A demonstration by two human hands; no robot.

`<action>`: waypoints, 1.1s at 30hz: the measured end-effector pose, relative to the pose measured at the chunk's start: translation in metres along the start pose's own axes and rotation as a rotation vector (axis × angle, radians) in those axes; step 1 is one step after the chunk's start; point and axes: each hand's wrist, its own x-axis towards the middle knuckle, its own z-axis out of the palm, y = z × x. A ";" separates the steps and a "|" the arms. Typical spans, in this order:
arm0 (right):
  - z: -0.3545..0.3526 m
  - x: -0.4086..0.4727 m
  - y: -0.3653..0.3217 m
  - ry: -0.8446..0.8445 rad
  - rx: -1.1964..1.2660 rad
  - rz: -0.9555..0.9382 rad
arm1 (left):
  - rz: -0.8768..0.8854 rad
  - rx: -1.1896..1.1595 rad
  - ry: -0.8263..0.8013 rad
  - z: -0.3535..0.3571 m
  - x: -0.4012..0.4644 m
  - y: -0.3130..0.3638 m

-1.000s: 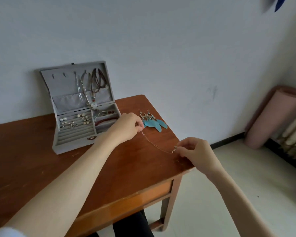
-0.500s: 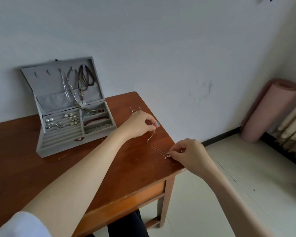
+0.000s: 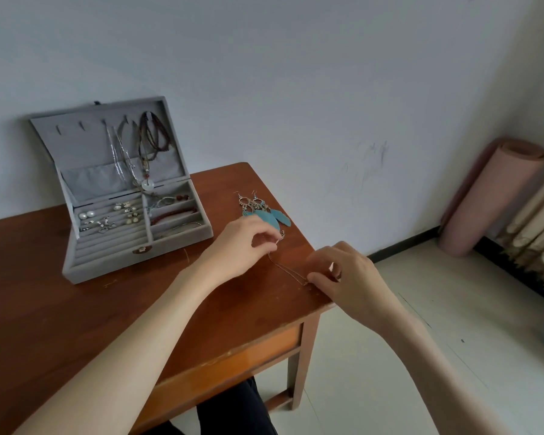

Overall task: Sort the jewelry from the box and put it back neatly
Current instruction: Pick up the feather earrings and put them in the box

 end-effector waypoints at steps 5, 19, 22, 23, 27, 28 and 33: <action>0.009 -0.002 0.002 0.058 -0.057 -0.016 | 0.064 0.074 0.001 0.010 -0.008 -0.004; 0.007 0.013 -0.018 0.165 -0.162 0.051 | -0.008 0.017 0.078 0.013 0.005 0.007; 0.009 0.031 -0.036 0.142 -0.116 -0.013 | 0.010 -0.007 0.119 -0.014 -0.003 0.002; 0.011 0.038 -0.044 0.136 -0.096 -0.046 | 0.007 -0.007 0.151 -0.026 -0.005 -0.002; 0.017 0.072 -0.088 0.089 0.035 -0.172 | -0.035 -0.012 0.305 -0.075 -0.015 -0.019; 0.018 0.081 -0.100 0.065 0.046 -0.200 | -0.051 -0.010 0.335 -0.086 -0.017 -0.025; 0.033 0.139 -0.144 -0.038 0.077 -0.268 | -0.198 -0.003 0.513 -0.140 -0.027 -0.058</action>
